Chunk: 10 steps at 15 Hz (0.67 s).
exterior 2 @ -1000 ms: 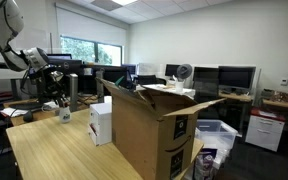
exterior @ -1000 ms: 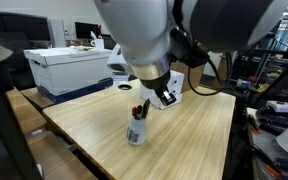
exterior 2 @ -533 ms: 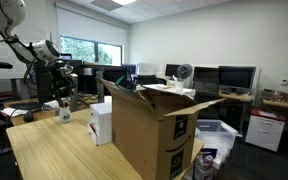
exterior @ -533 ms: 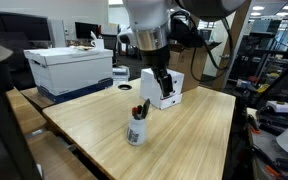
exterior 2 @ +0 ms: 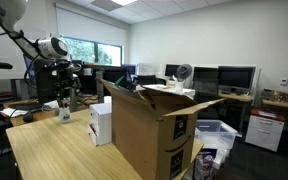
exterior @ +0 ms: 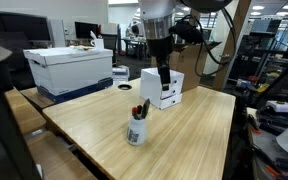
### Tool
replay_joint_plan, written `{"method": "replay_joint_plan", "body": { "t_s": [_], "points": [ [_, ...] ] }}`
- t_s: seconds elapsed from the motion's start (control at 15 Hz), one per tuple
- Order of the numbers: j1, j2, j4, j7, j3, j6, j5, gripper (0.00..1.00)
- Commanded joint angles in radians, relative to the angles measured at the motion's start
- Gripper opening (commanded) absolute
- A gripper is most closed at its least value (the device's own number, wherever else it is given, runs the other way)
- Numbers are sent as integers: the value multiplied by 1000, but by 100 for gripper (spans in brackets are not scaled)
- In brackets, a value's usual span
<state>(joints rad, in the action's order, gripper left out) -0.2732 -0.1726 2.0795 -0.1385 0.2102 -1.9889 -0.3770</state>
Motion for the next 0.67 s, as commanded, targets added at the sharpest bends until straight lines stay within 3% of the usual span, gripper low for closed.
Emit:
{"method": "replay_joint_plan", "body": {
  "t_s": [0.0, 0.27, 0.6],
  "points": [
    [55, 107, 106, -15, -26, -103, 119, 100],
    [111, 183, 173, -5, -74, -181, 244, 100],
    [169, 289, 258, -27, -128, -249, 300, 100]
  ]
}}
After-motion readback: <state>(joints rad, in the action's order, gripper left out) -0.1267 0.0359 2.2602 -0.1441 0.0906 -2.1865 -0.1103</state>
